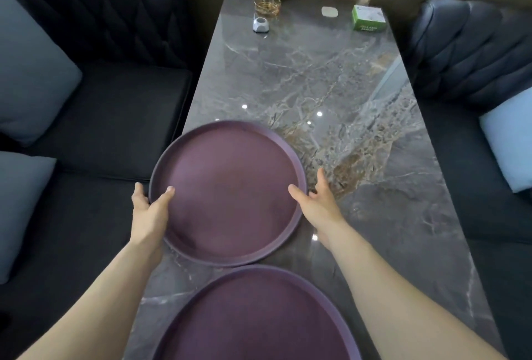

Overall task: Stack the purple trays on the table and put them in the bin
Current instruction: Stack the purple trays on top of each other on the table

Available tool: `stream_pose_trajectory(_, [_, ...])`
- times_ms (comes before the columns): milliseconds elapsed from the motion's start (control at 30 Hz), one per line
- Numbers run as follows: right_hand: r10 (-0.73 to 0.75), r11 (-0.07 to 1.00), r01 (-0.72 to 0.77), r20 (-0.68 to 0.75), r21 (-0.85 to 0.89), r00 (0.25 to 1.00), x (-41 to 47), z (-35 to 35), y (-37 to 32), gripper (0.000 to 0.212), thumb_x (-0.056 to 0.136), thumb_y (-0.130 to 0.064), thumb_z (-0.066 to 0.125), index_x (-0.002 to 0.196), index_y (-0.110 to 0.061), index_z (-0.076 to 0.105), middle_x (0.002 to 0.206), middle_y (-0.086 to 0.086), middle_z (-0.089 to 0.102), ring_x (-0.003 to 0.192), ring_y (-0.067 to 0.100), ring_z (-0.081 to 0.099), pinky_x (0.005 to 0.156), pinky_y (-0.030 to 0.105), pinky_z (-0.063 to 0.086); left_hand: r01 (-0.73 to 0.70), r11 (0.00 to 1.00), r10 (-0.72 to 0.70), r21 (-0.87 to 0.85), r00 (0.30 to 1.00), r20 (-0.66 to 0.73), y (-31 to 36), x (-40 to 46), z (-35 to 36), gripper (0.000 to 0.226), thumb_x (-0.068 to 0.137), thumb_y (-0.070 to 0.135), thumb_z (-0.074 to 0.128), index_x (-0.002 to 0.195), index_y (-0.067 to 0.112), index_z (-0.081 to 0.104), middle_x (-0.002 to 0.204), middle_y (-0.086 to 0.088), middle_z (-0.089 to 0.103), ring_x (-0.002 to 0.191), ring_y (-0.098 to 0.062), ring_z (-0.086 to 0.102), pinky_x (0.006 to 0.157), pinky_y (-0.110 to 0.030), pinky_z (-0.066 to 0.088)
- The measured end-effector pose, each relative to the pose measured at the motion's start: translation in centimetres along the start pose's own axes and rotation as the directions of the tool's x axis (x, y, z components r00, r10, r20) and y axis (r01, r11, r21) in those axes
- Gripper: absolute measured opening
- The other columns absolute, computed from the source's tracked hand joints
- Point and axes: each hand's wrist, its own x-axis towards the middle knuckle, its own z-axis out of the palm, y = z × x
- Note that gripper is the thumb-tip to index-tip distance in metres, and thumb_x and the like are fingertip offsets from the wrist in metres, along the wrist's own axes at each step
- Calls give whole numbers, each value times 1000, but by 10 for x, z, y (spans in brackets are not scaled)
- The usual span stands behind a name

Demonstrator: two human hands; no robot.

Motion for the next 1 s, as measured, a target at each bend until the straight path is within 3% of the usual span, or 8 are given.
stream_pose_trajectory(133, [27,997,-30,54,65,998,0,7,-6,94,88,-47,68,156,-42,4,167,-6,10,152,17,19,120,47,20,24,999,-24,-23,1000,-17,1,-3,4,97,76,53,68,155,38,14,164,0,20,145,-24,33,117,-46,28])
stream_pose_trajectory(367, [-103,994,105,-59,32,993,-25,3,-16,87,90,-51,62,158,-34,11,167,-9,5,152,20,18,118,46,25,-113,992,112,-48,994,-17,20,-35,3,84,76,56,67,150,43,28,161,1,19,146,-23,26,116,-46,28])
stream_pose_trajectory(533, [-148,986,129,-205,-102,968,-68,-5,-6,95,81,-63,64,157,-31,15,164,2,22,147,25,32,117,51,34,-196,980,195,-30,981,-13,16,-72,-17,72,79,54,67,145,45,37,158,1,22,145,-20,27,114,-42,30])
stream_pose_trajectory(633, [-146,974,88,-288,-207,946,-104,-10,9,96,80,-64,64,156,-25,21,159,8,31,143,28,37,116,49,34,-250,968,250,-25,968,14,7,-95,-32,69,80,50,68,143,41,42,155,1,29,143,-18,31,111,-37,32])
stream_pose_trajectory(767, [-91,945,-41,-381,-324,920,-153,-17,44,93,80,-66,62,153,-18,32,147,12,46,136,31,46,113,47,37,-263,965,262,10,963,66,-18,-128,-56,76,69,59,70,139,43,46,152,3,36,140,-17,36,114,-43,34])
stream_pose_trajectory(1000, [-3,893,-221,-495,-392,869,-230,-23,119,70,80,-60,66,133,-14,59,123,12,67,119,31,60,101,42,47,-264,959,248,106,958,140,-78,-185,-90,67,79,44,74,140,41,45,151,-1,30,140,-20,34,114,-43,32])
